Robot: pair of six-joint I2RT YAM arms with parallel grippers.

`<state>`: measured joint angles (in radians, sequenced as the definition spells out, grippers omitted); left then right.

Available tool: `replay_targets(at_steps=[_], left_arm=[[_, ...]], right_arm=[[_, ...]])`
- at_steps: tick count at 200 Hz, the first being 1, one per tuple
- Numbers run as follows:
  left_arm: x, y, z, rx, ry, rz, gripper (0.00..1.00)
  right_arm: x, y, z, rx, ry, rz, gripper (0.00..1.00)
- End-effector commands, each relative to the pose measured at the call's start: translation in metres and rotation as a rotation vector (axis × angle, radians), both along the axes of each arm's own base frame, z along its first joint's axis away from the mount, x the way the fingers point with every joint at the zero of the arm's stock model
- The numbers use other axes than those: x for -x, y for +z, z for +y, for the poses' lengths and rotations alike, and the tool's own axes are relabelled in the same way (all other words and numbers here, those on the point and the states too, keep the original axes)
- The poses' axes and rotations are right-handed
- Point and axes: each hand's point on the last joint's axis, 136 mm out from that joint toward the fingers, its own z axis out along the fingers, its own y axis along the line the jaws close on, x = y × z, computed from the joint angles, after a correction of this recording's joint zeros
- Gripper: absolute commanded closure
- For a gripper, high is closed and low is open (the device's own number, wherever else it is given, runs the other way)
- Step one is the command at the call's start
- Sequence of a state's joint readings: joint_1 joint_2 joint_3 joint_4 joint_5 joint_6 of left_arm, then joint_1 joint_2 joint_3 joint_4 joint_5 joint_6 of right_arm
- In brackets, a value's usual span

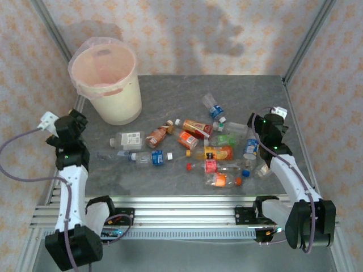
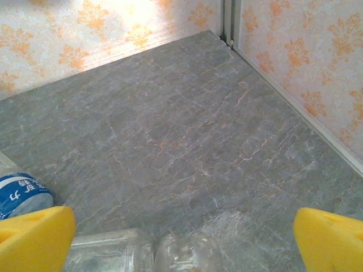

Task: Put the plastic bottles in the bin

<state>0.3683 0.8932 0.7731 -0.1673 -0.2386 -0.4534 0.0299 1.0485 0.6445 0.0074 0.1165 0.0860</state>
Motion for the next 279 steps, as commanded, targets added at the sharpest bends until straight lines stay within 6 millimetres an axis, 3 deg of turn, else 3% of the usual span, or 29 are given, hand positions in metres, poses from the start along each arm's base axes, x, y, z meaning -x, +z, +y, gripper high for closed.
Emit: replay_targets(at_steps=[1,17,53,90,137,160,192,201,205,235,279], left_arm=[[-0.001,-0.015,0.009,0.14,0.01,0.072,0.0],[-0.003,-0.018,0.025,0.212,0.072,0.081,0.0],[-0.038,-0.02,0.04,0.283,0.02,0.098,0.0],[-0.079,-0.027,0.051,0.336,-0.028,0.114,0.0],[-0.127,-0.037,0.08,0.378,-0.019,0.144,0.0],[-0.161,-0.042,0.089,0.407,-0.066,0.121,0.0],[-0.202,-0.05,0.086,0.429,-0.157,0.088,0.08],[-0.213,-0.046,0.08,0.416,-0.191,0.092,0.11],[-0.22,-0.057,0.078,0.424,-0.202,0.115,0.12],[-0.258,-0.064,0.057,0.403,-0.294,0.153,0.13],[-0.301,-0.074,0.035,0.403,-0.451,0.172,0.17]], right_arm=[[0.006,0.01,-0.004,-0.006,-0.03,0.019,0.01],[0.007,0.011,-0.004,-0.013,-0.033,0.028,0.01],[0.009,0.014,-0.003,-0.026,-0.032,0.036,0.01],[0.01,0.016,-0.001,-0.033,-0.027,0.05,0.01],[0.01,0.016,0.003,-0.045,-0.006,0.085,0.01],[0.007,0.016,0.007,-0.063,0.011,0.091,0.01],[0.0,0.015,0.011,-0.077,0.024,0.105,0.01],[-0.002,0.015,0.012,-0.085,0.029,0.112,0.01],[-0.004,0.015,0.013,-0.088,0.031,0.113,0.01],[-0.012,0.011,0.018,-0.114,0.047,0.134,0.01],[-0.015,0.009,0.023,-0.13,0.062,0.155,0.01]])
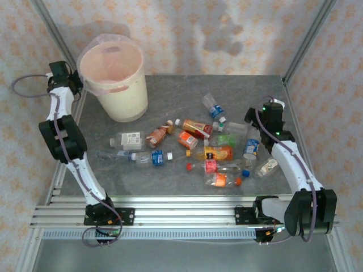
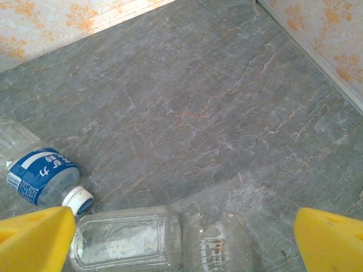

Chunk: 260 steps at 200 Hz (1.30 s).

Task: Put the plastic bottles in the bin

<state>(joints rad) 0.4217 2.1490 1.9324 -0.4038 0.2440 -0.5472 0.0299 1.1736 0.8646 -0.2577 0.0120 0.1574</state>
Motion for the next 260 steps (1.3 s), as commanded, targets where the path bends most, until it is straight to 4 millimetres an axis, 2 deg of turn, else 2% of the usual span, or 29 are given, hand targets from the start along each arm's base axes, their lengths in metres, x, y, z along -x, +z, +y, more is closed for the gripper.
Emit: replay_targets(at_steps=[1,37,72,79,95,131,162,197,235,260], left_arm=[[-0.02,0.01,-0.023,-0.006,-0.141,-0.017,0.17],[-0.042,0.011,-0.069,-0.034,-0.325,-0.005,0.17],[-0.05,0.011,-0.117,-0.055,-0.486,-0.004,0.17],[-0.051,0.011,-0.126,-0.061,-0.517,0.001,0.18],[-0.052,0.011,-0.146,-0.067,-0.58,0.005,0.18],[-0.054,0.007,-0.169,-0.058,-0.649,0.012,0.22],[-0.053,0.004,-0.188,-0.057,-0.699,0.022,0.22],[-0.053,0.001,-0.2,-0.053,-0.716,0.026,0.22],[-0.052,0.006,-0.207,-0.038,-0.733,0.014,0.22],[-0.05,0.008,-0.213,-0.029,-0.754,0.013,0.22]], right_arm=[[-0.002,0.007,0.005,-0.021,0.009,0.0,0.01],[-0.004,0.01,0.007,-0.039,0.005,-0.019,0.01],[-0.001,0.008,0.007,-0.068,-0.024,-0.004,0.01],[-0.001,0.0,0.006,-0.071,-0.03,0.03,0.01],[0.002,-0.004,0.008,-0.083,-0.03,0.065,0.01],[0.005,-0.014,0.023,-0.117,0.048,0.154,0.01],[-0.002,-0.025,0.052,-0.15,0.202,0.242,0.0],[-0.026,-0.033,0.094,-0.094,0.36,0.313,0.06],[-0.072,-0.044,0.136,-0.103,0.52,0.367,0.06],[-0.105,-0.057,0.149,-0.084,0.56,0.405,0.02]])
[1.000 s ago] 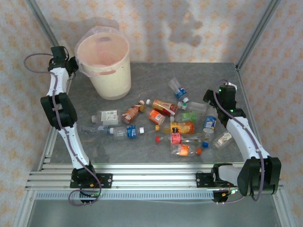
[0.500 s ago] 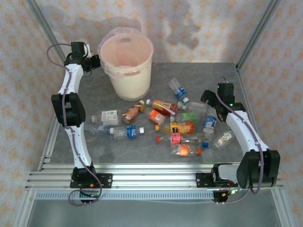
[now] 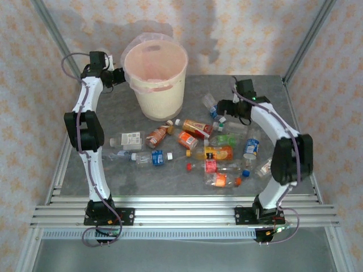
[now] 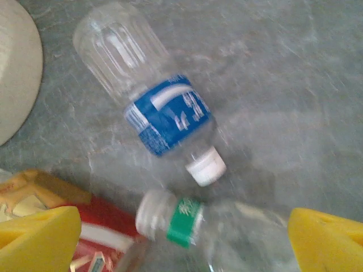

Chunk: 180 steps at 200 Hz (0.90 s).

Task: Put the plastic bottles in the bin

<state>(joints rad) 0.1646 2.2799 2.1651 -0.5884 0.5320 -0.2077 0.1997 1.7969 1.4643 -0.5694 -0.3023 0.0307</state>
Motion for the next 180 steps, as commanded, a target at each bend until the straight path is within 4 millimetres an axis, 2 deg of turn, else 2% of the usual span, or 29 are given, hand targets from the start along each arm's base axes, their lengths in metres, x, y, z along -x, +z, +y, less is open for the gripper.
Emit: replay_targets(at_steps=[1,16,43,79,120,138,180], left_arm=[[0.004,0.011,-0.018,0.019,-0.063,-0.002,0.22],[0.006,0.01,-0.022,0.02,-0.078,0.0,0.22],[0.007,0.009,-0.026,0.016,-0.096,0.015,0.22],[0.009,0.009,-0.033,0.013,-0.112,0.023,0.22],[0.012,0.01,-0.04,0.012,-0.126,0.025,0.23],[0.014,0.011,-0.036,-0.002,-0.1,0.025,0.23],[0.021,0.017,-0.01,-0.052,0.026,0.053,0.19]], right_arm=[[-0.015,-0.008,0.015,0.015,0.089,0.042,0.02],[-0.031,-0.018,0.019,0.021,0.111,0.065,0.0],[-0.048,-0.037,0.031,0.009,0.155,0.108,0.01],[-0.059,-0.059,0.038,0.04,0.185,0.148,0.01],[-0.069,-0.075,0.035,0.087,0.177,0.157,0.01],[-0.073,-0.082,0.034,0.098,0.176,0.162,0.01],[-0.083,-0.093,0.031,0.128,0.175,0.145,0.07]])
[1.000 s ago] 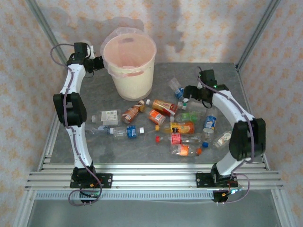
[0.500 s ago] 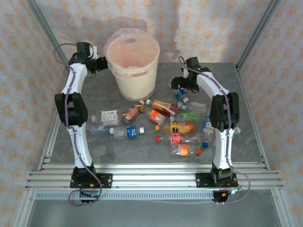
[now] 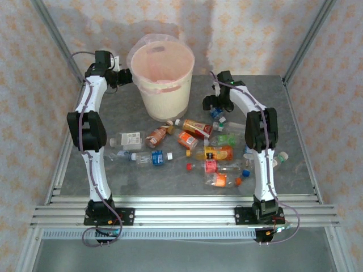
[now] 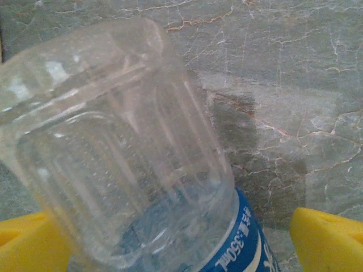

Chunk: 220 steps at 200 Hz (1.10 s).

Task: Put the plastic bottles in the bin

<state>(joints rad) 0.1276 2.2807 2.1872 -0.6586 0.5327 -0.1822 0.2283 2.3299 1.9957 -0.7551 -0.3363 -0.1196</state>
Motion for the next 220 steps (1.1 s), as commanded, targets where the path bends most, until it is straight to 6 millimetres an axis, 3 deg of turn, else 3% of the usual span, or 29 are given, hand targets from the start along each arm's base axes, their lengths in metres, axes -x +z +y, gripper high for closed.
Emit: replay_targets(at_steps=[1,40,69,87,93,121,154,192,220], left_arm=[[0.014,0.02,0.015,-0.047,0.085,0.009,0.19],[0.032,0.039,0.063,-0.081,0.317,0.006,0.17],[0.06,0.058,0.093,-0.108,0.463,-0.008,0.17],[0.079,0.065,0.104,-0.124,0.526,-0.022,0.17],[0.09,0.082,0.106,-0.131,0.547,-0.056,0.16],[0.123,0.103,0.11,-0.15,0.612,-0.1,0.13],[0.161,0.118,0.11,-0.146,0.672,-0.131,0.09],[0.2,0.121,0.1,-0.083,0.714,-0.179,0.01],[0.223,0.117,0.092,-0.036,0.732,-0.193,0.0]], right_arm=[[-0.008,-0.006,-0.006,0.052,0.004,-0.015,0.07],[-0.019,-0.008,-0.007,0.068,0.007,-0.048,0.2],[-0.028,-0.004,-0.009,0.085,0.001,-0.076,0.4],[-0.036,0.007,-0.012,0.1,-0.008,-0.116,0.5],[-0.039,0.013,-0.012,0.103,-0.012,-0.134,0.53],[-0.053,0.041,-0.016,0.128,-0.035,-0.211,0.62],[-0.066,0.1,-0.021,0.131,-0.078,-0.323,0.7],[-0.064,0.207,-0.019,0.023,-0.149,-0.512,0.71],[-0.055,0.278,-0.001,-0.118,-0.158,-0.646,0.73]])
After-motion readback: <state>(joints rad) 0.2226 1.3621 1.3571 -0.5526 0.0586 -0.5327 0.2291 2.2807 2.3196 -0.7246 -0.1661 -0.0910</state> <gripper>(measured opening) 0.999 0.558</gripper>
